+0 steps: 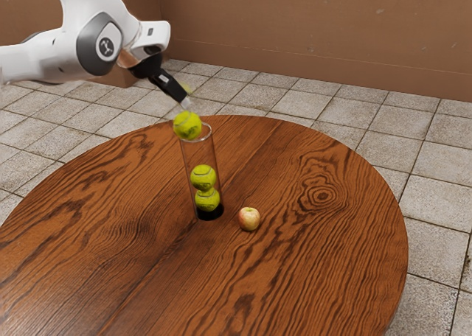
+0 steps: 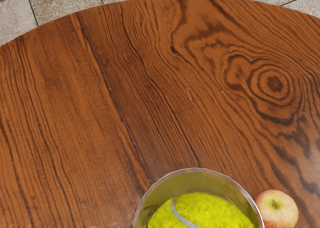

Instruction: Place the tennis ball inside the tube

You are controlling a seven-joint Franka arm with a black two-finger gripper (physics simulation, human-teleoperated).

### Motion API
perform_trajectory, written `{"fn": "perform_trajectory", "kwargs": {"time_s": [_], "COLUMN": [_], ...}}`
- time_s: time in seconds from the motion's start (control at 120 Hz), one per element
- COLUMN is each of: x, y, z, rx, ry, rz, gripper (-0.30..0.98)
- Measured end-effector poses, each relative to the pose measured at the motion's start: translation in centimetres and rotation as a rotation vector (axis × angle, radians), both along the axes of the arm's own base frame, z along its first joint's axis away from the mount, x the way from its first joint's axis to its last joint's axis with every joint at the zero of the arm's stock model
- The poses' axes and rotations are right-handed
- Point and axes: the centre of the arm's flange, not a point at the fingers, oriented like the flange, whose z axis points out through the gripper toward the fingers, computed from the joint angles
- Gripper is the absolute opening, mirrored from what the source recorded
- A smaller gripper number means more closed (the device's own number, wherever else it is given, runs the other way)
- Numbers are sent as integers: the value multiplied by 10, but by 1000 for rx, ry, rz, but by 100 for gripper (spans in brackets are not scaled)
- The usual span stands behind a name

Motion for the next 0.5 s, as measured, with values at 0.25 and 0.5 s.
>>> {"fn": "perform_trajectory", "kwargs": {"time_s": [0.25, 0.5], "x": [-3, -22], "y": [1, -2], "z": [19, 59], "rx": [34, 198], "ry": [37, 190], "rz": [-44, -119], "gripper": [65, 68]}}
